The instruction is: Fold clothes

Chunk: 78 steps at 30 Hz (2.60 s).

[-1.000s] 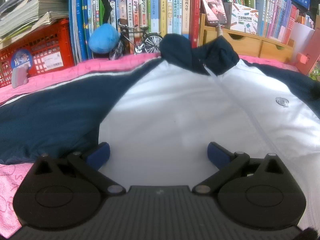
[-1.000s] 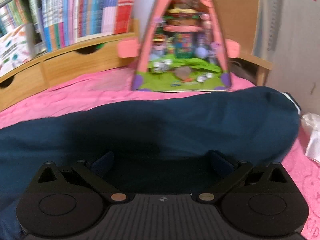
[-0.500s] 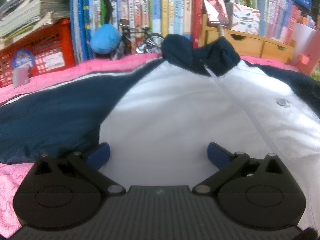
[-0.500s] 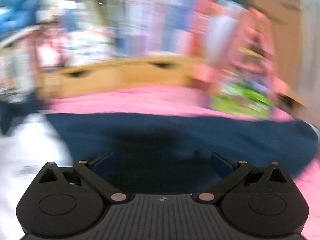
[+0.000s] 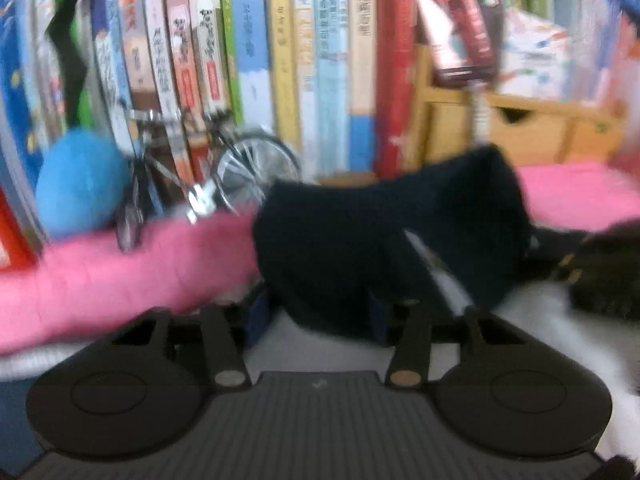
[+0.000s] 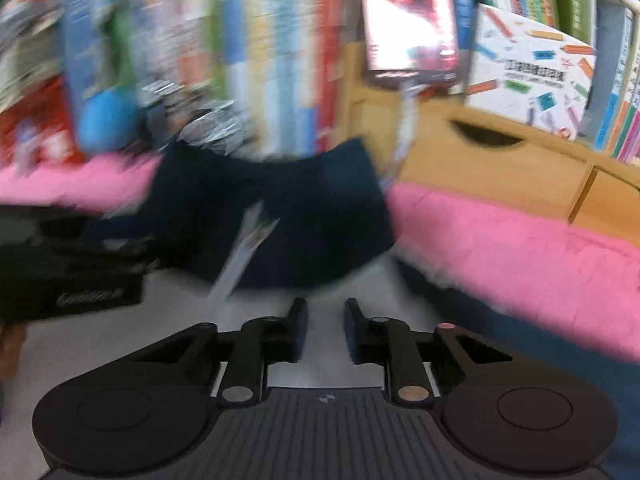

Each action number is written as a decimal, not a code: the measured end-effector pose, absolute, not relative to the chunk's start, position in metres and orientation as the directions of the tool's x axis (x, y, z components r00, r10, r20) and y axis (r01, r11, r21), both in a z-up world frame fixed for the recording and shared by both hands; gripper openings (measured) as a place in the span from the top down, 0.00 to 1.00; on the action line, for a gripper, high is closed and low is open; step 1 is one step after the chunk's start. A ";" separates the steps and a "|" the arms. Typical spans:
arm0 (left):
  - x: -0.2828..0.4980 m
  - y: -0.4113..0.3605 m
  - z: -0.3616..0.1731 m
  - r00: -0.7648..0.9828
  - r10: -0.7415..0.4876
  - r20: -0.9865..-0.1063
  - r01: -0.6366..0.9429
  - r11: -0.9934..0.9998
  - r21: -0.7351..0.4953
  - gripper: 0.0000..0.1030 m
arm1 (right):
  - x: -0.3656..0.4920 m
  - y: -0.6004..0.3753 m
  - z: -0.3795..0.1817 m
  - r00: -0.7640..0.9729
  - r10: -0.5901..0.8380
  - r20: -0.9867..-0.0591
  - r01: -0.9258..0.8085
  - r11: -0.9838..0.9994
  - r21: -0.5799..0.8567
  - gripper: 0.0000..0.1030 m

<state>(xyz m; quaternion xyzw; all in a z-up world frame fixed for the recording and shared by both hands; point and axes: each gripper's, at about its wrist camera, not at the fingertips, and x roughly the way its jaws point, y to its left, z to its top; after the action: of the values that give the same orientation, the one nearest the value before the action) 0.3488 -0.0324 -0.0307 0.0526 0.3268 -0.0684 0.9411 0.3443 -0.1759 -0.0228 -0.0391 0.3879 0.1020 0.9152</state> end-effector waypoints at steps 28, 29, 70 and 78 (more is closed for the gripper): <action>0.198 0.006 0.066 0.793 -0.133 -0.594 0.152 0.988 -0.018 0.23 | 0.193 -0.206 0.064 0.839 0.219 -0.498 -0.283 0.957 -0.056 0.24; 0.179 0.008 0.068 0.792 -0.139 -0.595 0.153 0.988 -0.027 0.22 | 0.176 -0.209 0.070 0.843 0.228 -0.487 -0.287 0.957 -0.050 0.21; -0.143 0.013 0.010 0.766 -0.103 -0.635 0.027 0.991 -0.128 0.05 | -0.198 -0.237 0.011 0.806 0.010 -0.592 -0.011 1.000 0.003 0.00; -0.142 0.011 0.009 0.756 -0.089 -0.649 0.019 0.993 -0.114 0.04 | -0.197 -0.237 0.010 0.801 0.013 -0.599 -0.014 1.000 0.003 0.00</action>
<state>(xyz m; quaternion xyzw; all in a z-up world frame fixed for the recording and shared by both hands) -0.1415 0.0112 0.0090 -0.0500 0.3481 -0.0290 0.9357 -0.1968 -0.2366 0.0098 -0.0011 0.3154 0.0073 0.9489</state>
